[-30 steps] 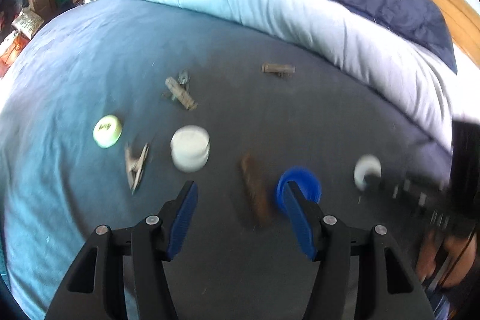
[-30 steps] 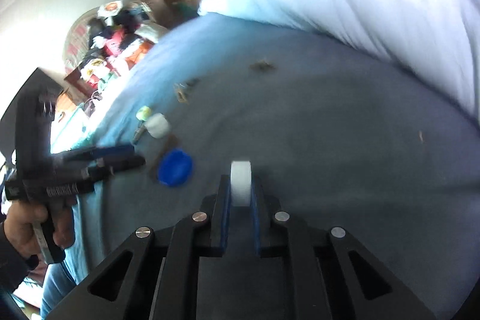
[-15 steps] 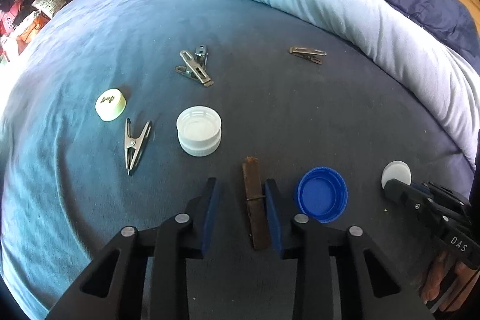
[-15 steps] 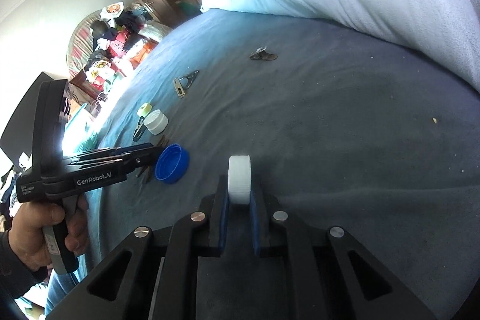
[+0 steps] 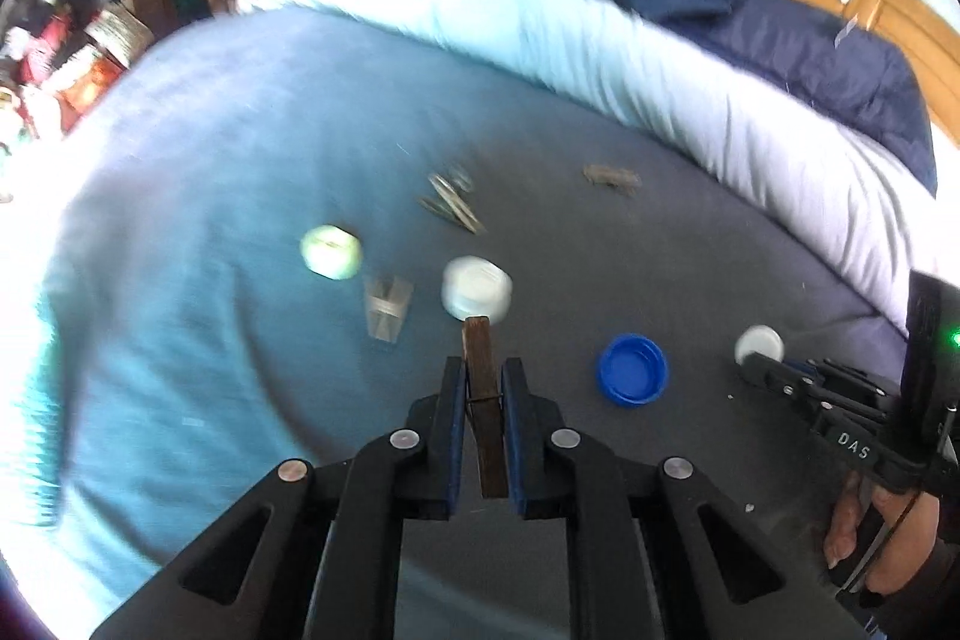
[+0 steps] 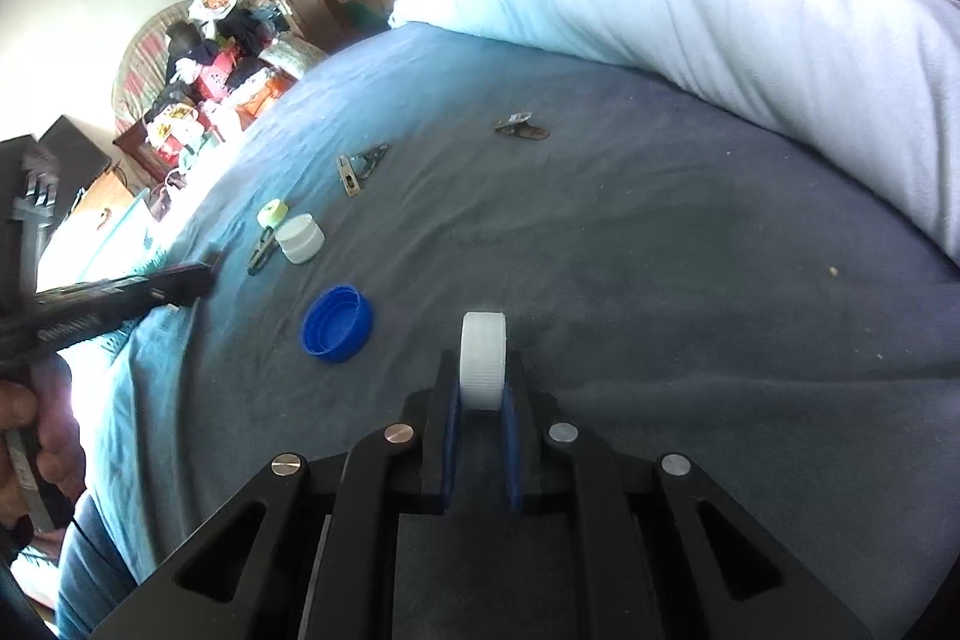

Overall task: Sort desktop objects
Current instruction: 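Carry the white cap in the right gripper while the left carries the clothespin to the basket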

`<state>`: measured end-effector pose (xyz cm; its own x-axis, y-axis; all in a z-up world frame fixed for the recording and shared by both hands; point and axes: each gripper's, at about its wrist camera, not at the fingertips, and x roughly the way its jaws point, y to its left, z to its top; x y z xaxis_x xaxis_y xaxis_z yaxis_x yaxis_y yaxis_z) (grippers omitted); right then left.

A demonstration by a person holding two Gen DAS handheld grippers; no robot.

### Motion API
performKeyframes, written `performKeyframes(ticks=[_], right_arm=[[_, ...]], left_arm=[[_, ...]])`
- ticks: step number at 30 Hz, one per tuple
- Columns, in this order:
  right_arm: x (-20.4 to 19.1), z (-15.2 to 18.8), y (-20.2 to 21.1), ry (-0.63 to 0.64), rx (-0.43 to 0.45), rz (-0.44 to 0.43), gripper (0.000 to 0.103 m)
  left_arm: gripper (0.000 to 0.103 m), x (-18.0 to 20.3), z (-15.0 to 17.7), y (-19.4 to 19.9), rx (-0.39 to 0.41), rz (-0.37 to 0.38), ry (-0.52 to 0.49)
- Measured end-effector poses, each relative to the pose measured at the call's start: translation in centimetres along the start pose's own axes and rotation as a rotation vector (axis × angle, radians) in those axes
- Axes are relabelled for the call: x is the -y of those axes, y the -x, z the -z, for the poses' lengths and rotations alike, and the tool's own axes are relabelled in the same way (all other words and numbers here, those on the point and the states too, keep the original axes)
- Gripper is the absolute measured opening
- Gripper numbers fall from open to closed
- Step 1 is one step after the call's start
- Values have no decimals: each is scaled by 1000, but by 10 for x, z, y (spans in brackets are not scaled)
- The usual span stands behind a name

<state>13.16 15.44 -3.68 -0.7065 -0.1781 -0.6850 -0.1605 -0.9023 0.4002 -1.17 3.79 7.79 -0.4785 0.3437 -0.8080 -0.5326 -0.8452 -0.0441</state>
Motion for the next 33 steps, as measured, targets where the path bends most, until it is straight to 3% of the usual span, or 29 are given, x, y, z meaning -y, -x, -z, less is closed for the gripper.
performKeyframes(ticks=[6, 18, 26, 33], right_arm=[[-27, -11, 33, 17, 61, -4, 13], [-124, -67, 70, 187, 139, -27, 13], [-191, -105, 79, 285, 164, -77, 13], [-248, -128, 82, 358, 166, -116, 13]], left_arm=[[12, -47, -9, 44, 78, -61, 79], [12, -130, -7, 120, 230, -133, 173], [12, -195, -6, 173, 287, -183, 236], [12, -236, 2, 195, 311, -208, 274]])
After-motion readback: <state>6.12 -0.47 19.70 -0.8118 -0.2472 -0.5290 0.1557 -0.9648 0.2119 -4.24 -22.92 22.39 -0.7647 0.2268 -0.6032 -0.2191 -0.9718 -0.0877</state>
